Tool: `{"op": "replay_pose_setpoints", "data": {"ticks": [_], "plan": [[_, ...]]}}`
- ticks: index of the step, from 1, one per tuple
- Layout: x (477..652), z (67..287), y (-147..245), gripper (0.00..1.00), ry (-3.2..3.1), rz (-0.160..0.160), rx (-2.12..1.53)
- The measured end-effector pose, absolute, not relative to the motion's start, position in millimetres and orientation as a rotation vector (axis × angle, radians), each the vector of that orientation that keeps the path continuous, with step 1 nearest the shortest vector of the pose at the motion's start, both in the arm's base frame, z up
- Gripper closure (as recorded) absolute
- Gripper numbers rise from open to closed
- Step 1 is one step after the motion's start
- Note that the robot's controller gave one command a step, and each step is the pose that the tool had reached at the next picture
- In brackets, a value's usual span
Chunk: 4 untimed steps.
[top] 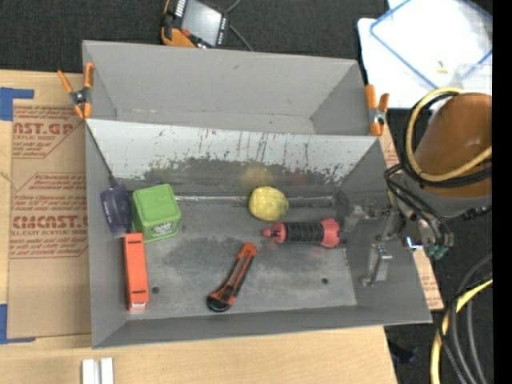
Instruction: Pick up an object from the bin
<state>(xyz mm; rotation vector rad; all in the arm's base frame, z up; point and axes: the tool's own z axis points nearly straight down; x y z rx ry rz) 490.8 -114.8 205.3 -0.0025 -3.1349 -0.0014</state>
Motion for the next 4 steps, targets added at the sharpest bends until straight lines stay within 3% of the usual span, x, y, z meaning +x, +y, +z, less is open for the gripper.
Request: {"op": "replay_pose_setpoints", "data": {"ticks": [1, 2, 3, 4], "plan": [[492.8, 209.3, -114.2, 0.00, -3.143, 0.001, 0.001], [590.4, 66.9, -97.7, 0.00, -3.145, 0.001, 0.034], [587.4, 151.1, -90.3, 0.00, -3.157, 0.005, -0.023], [562.0, 97.7, -101.4, 0.00, -3.124, -0.004, -0.197]]}}
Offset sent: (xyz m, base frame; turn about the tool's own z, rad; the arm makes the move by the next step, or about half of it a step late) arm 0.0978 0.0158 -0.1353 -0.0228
